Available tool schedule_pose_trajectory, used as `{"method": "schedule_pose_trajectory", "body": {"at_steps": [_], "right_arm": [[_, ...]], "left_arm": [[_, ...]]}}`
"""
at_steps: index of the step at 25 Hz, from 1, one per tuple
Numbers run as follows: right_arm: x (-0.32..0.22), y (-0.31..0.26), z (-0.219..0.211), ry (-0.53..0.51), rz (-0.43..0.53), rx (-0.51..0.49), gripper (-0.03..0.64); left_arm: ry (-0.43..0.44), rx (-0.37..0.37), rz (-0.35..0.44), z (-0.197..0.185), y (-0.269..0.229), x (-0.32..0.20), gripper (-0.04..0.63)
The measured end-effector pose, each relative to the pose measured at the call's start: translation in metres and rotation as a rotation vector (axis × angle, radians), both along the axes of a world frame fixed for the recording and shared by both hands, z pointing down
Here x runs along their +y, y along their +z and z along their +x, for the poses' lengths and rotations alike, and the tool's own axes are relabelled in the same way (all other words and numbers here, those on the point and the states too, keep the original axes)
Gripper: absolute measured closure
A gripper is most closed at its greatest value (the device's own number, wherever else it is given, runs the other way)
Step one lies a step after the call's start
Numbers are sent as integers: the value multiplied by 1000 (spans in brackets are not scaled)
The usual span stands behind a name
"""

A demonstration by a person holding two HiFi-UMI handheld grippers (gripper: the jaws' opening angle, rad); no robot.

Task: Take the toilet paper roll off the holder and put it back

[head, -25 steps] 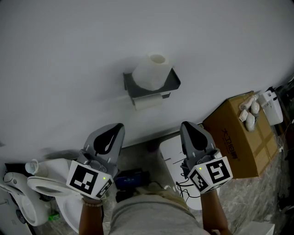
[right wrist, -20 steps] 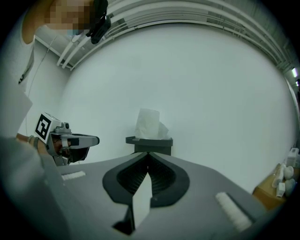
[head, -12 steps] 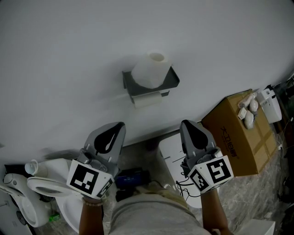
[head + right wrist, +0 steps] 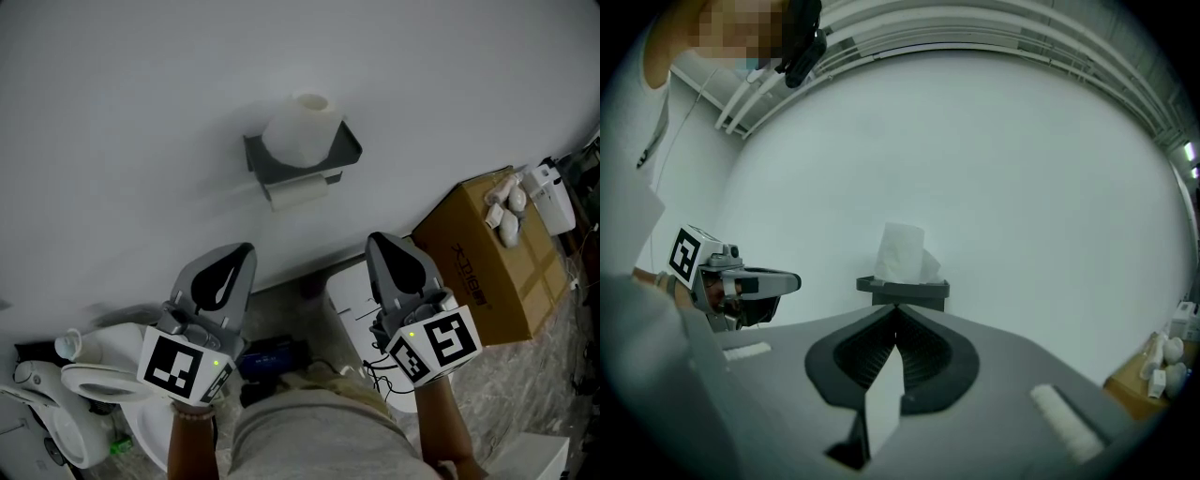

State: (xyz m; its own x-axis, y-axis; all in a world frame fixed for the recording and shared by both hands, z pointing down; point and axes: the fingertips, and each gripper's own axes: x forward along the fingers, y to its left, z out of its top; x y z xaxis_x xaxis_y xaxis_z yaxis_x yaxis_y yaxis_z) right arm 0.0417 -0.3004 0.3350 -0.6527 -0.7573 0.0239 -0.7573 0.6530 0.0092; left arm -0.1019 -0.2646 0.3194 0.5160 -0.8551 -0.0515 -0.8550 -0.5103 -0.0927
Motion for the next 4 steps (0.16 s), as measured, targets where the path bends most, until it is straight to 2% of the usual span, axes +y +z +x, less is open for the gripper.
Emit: {"method": "schedule_pose_trajectory", "body": {"at_steps": [4], "right_arm": [[-1, -2, -2, -5, 10, 0, 614]], "left_arm": [[-4, -3, 12, -2, -2, -1, 600]]}}
